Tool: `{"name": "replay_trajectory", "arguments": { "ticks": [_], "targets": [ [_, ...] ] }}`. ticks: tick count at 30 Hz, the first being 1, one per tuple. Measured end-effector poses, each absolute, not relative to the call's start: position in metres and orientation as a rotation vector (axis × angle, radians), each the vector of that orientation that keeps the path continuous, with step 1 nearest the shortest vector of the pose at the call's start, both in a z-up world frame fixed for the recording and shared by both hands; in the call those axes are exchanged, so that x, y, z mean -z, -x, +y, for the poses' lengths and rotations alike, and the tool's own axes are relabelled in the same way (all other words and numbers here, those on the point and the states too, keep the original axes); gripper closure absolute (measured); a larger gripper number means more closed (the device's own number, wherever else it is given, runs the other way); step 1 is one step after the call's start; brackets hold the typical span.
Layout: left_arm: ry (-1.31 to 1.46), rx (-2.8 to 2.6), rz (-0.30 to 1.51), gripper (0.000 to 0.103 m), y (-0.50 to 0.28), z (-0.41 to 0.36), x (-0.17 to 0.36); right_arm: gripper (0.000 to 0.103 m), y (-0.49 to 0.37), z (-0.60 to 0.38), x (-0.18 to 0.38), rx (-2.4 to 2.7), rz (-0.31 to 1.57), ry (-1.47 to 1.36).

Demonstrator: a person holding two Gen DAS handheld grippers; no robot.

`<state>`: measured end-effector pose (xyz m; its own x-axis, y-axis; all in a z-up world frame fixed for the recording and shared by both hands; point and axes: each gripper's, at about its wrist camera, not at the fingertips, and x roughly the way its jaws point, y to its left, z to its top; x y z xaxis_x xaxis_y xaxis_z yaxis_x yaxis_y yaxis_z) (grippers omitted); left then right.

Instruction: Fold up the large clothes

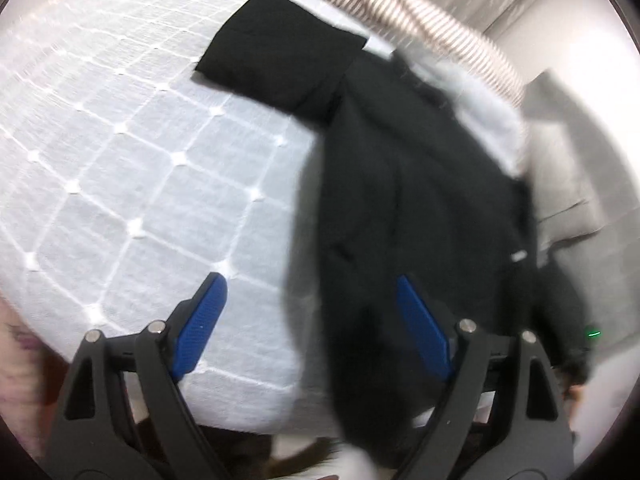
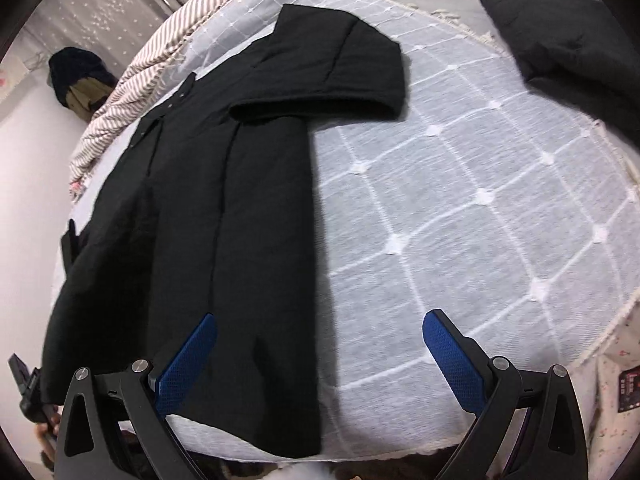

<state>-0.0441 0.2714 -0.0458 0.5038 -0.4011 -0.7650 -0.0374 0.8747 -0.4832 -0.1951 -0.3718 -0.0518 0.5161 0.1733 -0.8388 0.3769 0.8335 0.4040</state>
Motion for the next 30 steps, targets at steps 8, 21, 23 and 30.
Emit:
{"name": "replay_trajectory", "arguments": {
  "ticks": [8,21,23,30],
  "targets": [
    [0.301,0.286,1.264,0.017,0.037,0.22,0.089,0.0,0.174,-0.359,0.08,0.047,1.134,-0.659],
    [0.408,0.439,1.181,0.093,0.066,0.209,0.051,0.094,0.185,-0.343,0.067,-0.033,1.094,-0.656],
    [0.447,0.45,1.133,0.095,0.077,0.222,0.028,0.095,0.196,-0.355,0.044,-0.025,1.02,-0.662],
    [0.354,0.344,1.183,0.096,0.097,0.245,0.019,0.097,0.228,-0.391,0.003,0.12,0.981,-0.557]
  ]
}}
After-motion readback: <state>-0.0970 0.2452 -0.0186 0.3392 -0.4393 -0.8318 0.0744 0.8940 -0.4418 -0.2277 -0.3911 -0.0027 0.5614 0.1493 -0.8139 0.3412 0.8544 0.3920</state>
